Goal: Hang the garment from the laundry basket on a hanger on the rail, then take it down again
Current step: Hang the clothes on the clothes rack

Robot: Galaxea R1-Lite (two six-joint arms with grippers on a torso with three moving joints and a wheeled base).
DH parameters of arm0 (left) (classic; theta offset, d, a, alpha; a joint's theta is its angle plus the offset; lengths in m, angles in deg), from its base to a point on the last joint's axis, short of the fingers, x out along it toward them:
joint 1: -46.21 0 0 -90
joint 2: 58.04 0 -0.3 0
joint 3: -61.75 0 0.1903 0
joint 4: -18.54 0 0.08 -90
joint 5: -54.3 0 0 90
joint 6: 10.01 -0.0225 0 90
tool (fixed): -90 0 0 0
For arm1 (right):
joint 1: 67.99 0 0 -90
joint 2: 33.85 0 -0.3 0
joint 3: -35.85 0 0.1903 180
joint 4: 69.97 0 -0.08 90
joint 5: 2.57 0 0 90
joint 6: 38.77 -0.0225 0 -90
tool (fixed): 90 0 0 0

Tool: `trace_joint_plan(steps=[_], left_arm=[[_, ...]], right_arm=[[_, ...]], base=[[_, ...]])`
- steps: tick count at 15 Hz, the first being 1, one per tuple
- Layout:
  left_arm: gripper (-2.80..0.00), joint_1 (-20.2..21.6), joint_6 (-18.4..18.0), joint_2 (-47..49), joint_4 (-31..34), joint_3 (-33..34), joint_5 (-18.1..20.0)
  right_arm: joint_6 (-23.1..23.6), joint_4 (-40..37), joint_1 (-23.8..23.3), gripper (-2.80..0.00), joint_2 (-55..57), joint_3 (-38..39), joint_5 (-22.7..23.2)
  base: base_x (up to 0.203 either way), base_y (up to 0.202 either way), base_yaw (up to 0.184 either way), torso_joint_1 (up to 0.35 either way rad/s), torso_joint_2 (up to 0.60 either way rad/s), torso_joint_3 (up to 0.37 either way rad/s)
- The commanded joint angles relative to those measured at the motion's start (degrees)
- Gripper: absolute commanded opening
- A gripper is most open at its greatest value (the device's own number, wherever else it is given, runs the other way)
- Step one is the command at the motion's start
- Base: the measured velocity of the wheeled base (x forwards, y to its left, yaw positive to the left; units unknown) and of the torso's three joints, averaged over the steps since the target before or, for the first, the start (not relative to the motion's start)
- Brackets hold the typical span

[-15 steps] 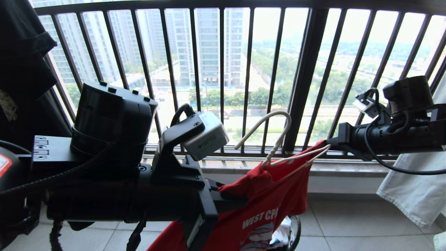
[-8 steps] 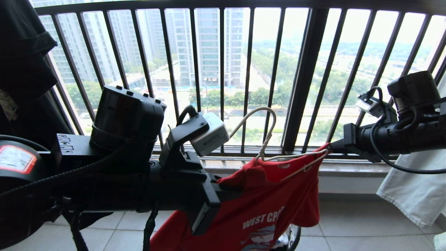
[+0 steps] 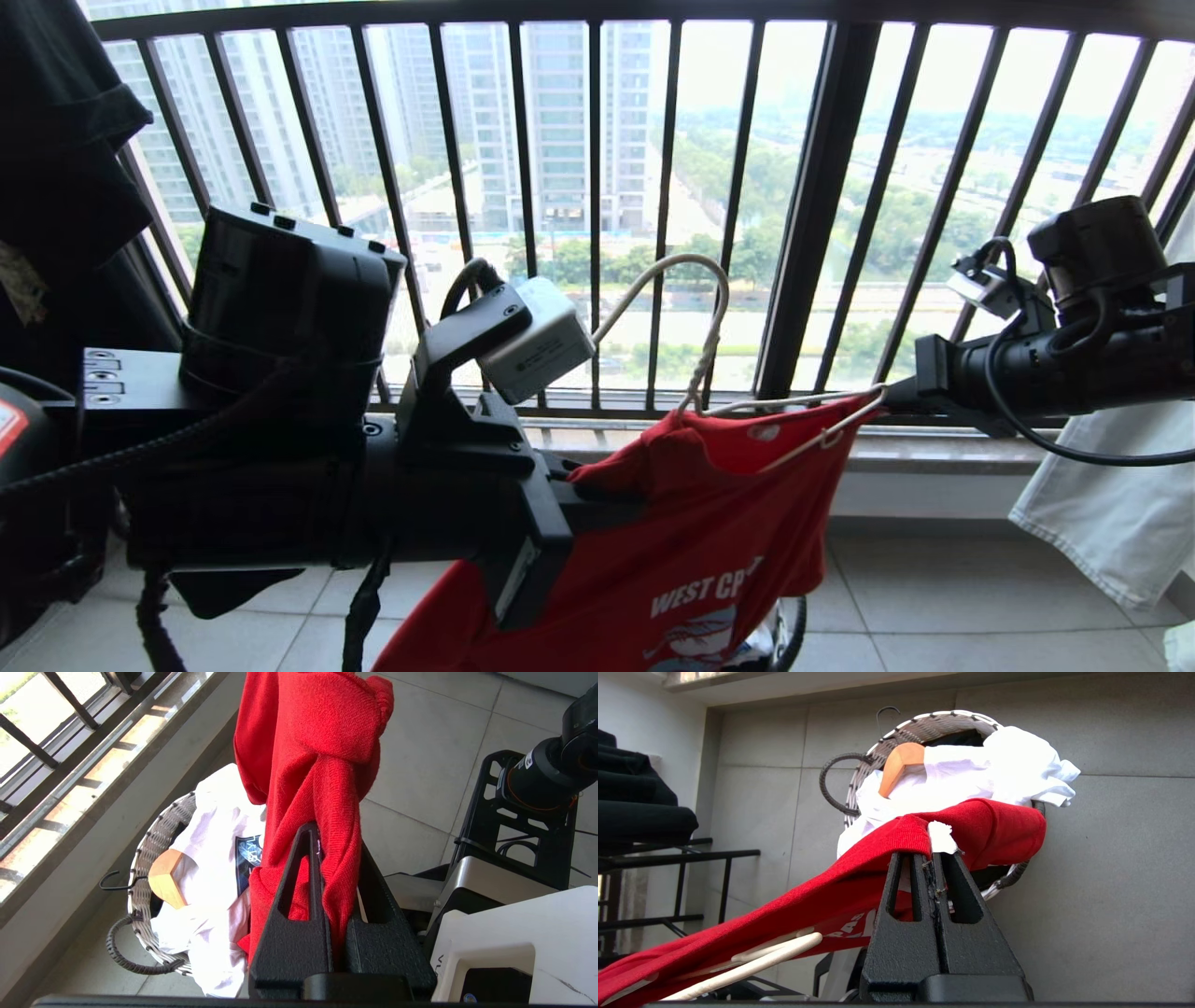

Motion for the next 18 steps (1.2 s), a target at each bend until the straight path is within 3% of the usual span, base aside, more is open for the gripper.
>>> trace_joint_plan(steps=[1, 10, 13, 18], left_arm=[[-2.8, 0.0, -0.13, -0.76, -0.06, -0.02, 0.12], [-2.8, 1.05, -0.89, -0.75, -0.15, 0.25, -0.58], [-2.8, 1.05, -3.51, 0.03, -0.15, 1.44, -0.57], [-2.8, 0.97, -4.19, 0.39, -0.23, 2.44, -0.41]], right_arm=[[-0.13, -0.24, 0.04, -2.8, 0.28, 0.05, 0.13], [2.34, -4.27, 0.04, -2.8, 0.02, -0.82, 0.13], [3.02, -10.6, -0.4, -2.8, -0.07, -3.94, 0.56], [3.03, -12.89, -0.92, -2.8, -0.16, -5.62, 0.66]], base=[[0.0, 0.0, 0.0, 0.0, 0.0, 0.0], [0.0, 0.0, 0.0, 0.0, 0.0, 0.0], [0.0, 0.0, 0.0, 0.0, 0.0, 0.0], [0.0, 0.0, 0.0, 0.0, 0.0, 0.0]])
